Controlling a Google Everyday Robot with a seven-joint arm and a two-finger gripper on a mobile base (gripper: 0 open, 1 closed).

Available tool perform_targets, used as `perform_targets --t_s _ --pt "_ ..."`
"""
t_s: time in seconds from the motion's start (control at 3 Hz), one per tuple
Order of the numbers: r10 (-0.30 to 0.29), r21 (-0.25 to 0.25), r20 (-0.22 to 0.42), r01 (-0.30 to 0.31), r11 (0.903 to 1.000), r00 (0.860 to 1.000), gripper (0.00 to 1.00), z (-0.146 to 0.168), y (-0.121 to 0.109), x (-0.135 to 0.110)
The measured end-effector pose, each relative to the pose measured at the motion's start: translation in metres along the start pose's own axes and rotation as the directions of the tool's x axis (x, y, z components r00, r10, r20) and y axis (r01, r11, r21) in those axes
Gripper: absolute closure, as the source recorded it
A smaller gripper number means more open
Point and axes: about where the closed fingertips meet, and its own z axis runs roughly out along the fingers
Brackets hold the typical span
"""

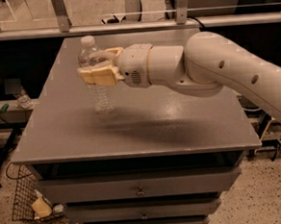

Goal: Place water bottle upright

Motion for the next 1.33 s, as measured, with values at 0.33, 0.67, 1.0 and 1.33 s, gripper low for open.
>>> perform_targets --t_s 0.33,0.67,1.0,1.33 --pt "-0.006 0.017 -0.025 0.006 0.9998 1.0 1.0 0.007 0.002 0.006" --pt "-0.011 0.035 -0.027 0.012 0.9993 1.0 1.0 0.012 0.004 0.011" --pt "-0.025 0.062 -0.02 0.026 0.9978 0.999 1.0 0.019 0.008 0.016" --pt "-0.039 0.079 -0.032 0.041 0.996 0.999 1.0 0.026 0.011 0.019"
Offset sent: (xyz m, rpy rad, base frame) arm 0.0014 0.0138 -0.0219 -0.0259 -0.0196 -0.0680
